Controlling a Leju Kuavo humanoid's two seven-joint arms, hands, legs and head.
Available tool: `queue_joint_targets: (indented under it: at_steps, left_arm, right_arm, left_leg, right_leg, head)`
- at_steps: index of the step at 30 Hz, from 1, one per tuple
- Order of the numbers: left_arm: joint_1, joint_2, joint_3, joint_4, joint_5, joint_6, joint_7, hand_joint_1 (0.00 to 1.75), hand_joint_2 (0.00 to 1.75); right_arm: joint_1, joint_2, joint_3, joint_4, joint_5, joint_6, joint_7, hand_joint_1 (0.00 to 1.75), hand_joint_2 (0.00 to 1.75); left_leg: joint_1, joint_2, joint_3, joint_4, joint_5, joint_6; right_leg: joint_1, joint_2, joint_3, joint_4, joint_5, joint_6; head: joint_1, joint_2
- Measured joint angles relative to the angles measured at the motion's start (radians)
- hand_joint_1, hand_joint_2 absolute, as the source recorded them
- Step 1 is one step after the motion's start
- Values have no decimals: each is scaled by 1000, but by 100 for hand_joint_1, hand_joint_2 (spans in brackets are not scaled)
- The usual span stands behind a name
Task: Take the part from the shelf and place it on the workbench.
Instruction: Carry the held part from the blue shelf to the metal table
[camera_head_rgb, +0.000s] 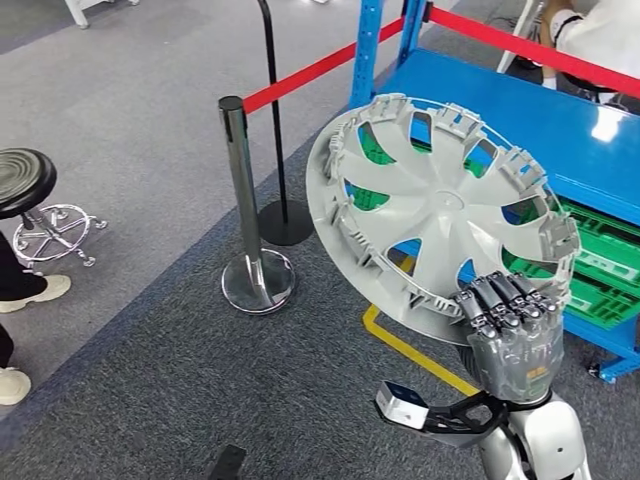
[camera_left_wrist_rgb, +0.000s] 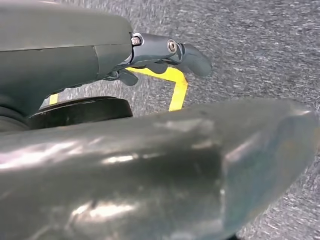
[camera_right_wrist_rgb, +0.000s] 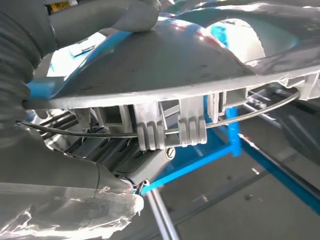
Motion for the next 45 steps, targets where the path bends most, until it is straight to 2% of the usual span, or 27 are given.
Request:
queue_joint_targets:
  at_steps: [2, 3, 4, 5, 7, 9, 11, 13, 15, 16, 18, 19, 20, 22, 24, 27, 29, 31, 32, 33, 34, 36, 38, 40, 42, 43, 45]
  left_arm:
    - [0, 0, 1, 0, 0, 0, 0, 0, 0]
    - [0, 0, 1, 0, 0, -1, 0, 0, 0]
    - [0, 0, 2, 0, 0, -1, 0, 0, 0]
    - [0, 0, 2, 0, 0, -1, 0, 0, 0]
    - [0, 0, 2, 0, 0, -2, 0, 0, 0]
    - [0, 0, 3, 0, 0, -2, 0, 0, 0]
    - [1, 1, 3, 0, -1, -2, 0, 0, 0]
    - [1, 2, 3, 0, -1, -3, 0, 0, 0]
    - [1, 2, 3, 0, -2, -4, 0, 0, 0]
    - [1, 2, 3, 0, -4, -5, 0, 0, 0]
    - [1, 2, 4, 0, -6, -8, 1, 0, 0]
    - [1, 2, 4, 0, -8, -9, 1, 0, 0]
    - [1, 2, 4, 0, -8, -10, 1, 0, 0]
    - [0, 2, 4, 0, -9, -10, 2, 0, 0]
    - [1, 1, 4, 0, -9, -11, 2, 0, 0]
    - [2, 1, 4, 0, -9, -13, 4, 0, 0]
    - [1, 0, 5, 0, -9, -16, 7, 0, 0]
    - [1, 0, 5, 0, -9, -19, 10, 0, 0]
    - [1, 0, 5, 0, -9, -19, 10, 0, 0]
    - [1, 0, 5, 0, -9, -20, 11, 0, 0]
    - [1, 0, 6, 0, -9, -20, 12, 0, 0]
    - [1, 0, 6, 0, -9, -20, 12, 0, 0]
    - [1, -2, 6, 0, -10, -20, 12, 0, 0]
    - [1, -3, 7, 0, -10, -20, 12, 0, 0]
    - [3, -2, 7, 0, -11, -21, 12, 0, 0]
    - [3, -2, 7, 0, -11, -22, 12, 0, 0]
    - [3, 0, 7, 0, -12, -22, 12, 0, 0]
  right_arm:
    - [3, 0, -4, 0, 0, 0, -2, 175, 175]
    - [4, 0, -5, 0, 0, 0, -3, 175, 175]
    - [5, 1, -6, 0, 0, 0, -3, 175, 175]
    - [6, 1, -6, 0, 0, 0, -4, 175, 175]
    - [6, 3, -7, 0, 0, 0, -4, 175, 175]
    - [5, 4, -10, -1, 0, 0, -6, 175, 175]
    - [5, 4, -11, -2, 0, 0, -10, 175, 175]
    - [5, 6, -12, -3, 1, 0, -14, 175, 175]
    - [6, 9, -13, -3, 1, 0, -15, 175, 175]
    - [8, 10, -15, -3, 0, 0, -15, 175, 175]
    - [10, 10, -17, -2, 1, 0, -17, 175, 175]
    - [11, 10, -18, -2, 1, 0, -18, 175, 175]
    - [11, 10, -19, -2, 1, 0, -19, 175, 175]
    - [11, 11, -20, -3, 1, 0, -20, 175, 175]
    - [10, 11, -21, -3, 1, 0, -20, 175, 175]
    - [9, 12, -22, -3, 1, 0, -21, 175, 175]
    - [9, 12, -23, -3, 1, 0, -21, 175, 175]
    - [12, 12, -23, -2, 0, 0, -21, 175, 175]
    - [13, 12, -23, -2, 0, 0, -21, 175, 175]
    - [15, 12, -23, -1, 0, 0, -21, 175, 175]
    - [16, 12, -23, 0, 1, 0, -21, 175, 175]
    - [17, 13, -23, 0, 1, 0, -21, 175, 175]
    - [17, 13, -24, 0, 1, 0, -22, 175, 175]
    - [16, 13, -25, 0, 0, 0, -22, 175, 175]
    - [16, 14, -25, 0, 0, 0, -22, 175, 175]
    - [16, 15, -25, 0, 1, 0, -23, 175, 175]
    - [19, 19, -25, -1, 1, 0, -25, 175, 175]
  left_leg:
    - [-3, -27, -3, 0, 3, 6]
    - [-4, -42, -4, 0, 5, 6]
    - [-5, -58, -4, 1, 6, 6]
    - [-5, -74, -4, 1, 8, 4]
    - [-5, -101, -7, 4, 12, -2]
    - [-4, -122, -16, 5, 17, -12]
    - [-1, -142, -24, 2, 26, -26]
    - [-3, -113, -40, 25, 10, -38]
    - [-5, -50, -87, 126, -51, -47]
    - [-3, -30, -119, 197, -85, -52]
    - [3, -16, -158, 285, -114, -59]
    - [6, -13, -150, 276, -101, -62]
    - [8, -5, -122, 229, -75, -64]
    - [9, 37, -44, 95, -24, -67]
    - [7, 60, -5, 23, -9, -55]
    - [5, 28, -7, 16, -9, -28]
    - [7, 5, -7, 14, -5, -15]
    - [5, -17, -8, 14, -3, -5]
    - [3, -30, -9, 14, -2, -2]
    - [1, -45, -9, 14, -1, 0]
    - [-1, -60, -9, 14, 0, 1]
    - [-2, -91, -9, 14, 4, 1]
    - [-3, -117, -11, 14, 9, -5]
    - [0, -138, -16, 12, 14, -17]
    - [4, -150, -22, 8, 20, -30]
    - [3, -136, -28, 16, 13, -34]
    - [0, -77, -63, 88, -36, -41]
  right_leg:
    - [1, 25, -64, 130, -47, -1]
    - [1, 28, -75, 149, -43, -3]
    - [2, 30, -65, 124, -19, -6]
    - [1, 38, -37, 63, 17, -9]
    - [-3, 88, 29, -81, 74, -15]
    - [-5, 123, 60, -145, 86, -17]
    - [-3, 105, 63, -150, 91, -23]
    - [-5, 78, 66, -156, 99, -35]
    - [-6, 48, 67, -161, 103, -42]
    - [-6, 33, 66, -161, 103, -44]
    - [-6, 1, 65, -161, 102, -44]
    - [-7, -14, 65, -160, 102, -43]
    - [-8, -28, 66, -160, 100, -41]
    - [-6, -52, 67, -156, 95, -29]
    - [0, -70, 68, -153, 88, -16]
    - [-2, -86, 79, -157, 82, -1]
    - [-7, -44, 56, -103, 44, 5]
    - [-5, 10, -9, 33, -21, 4]
    - [-3, 21, -44, 101, -45, 2]
    - [-1, 25, -67, 141, -51, -2]
    - [2, 29, -72, 140, -36, -7]
    - [7, 50, -24, 28, 33, -21]
    - [10, 90, 37, -104, 81, -33]
    - [16, 102, 56, -150, 86, -39]
    - [17, 79, 64, -160, 97, -45]
    - [16, 68, 69, -169, 105, -50]
    - [11, 41, 75, -182, 119, -55]
  head:
    - [2, 0]
    - [2, 0]
    - [2, 0]
    - [2, 0]
    - [2, 0]
    - [1, 0]
    - [1, 0]
    - [-4, 0]
    - [-13, 0]
    - [-15, 0]
    - [-16, 0]
    - [-16, 0]
    - [-16, 0]
    - [-18, 0]
    - [-15, 0]
    - [-8, 0]
    - [-5, 0]
    - [-2, 0]
    - [-1, 0]
    - [-1, 0]
    - [-1, 0]
    - [-1, 0]
    - [-1, 0]
    - [-1, 0]
    - [1, 0]
    - [1, 0]
    - [-1, 0]
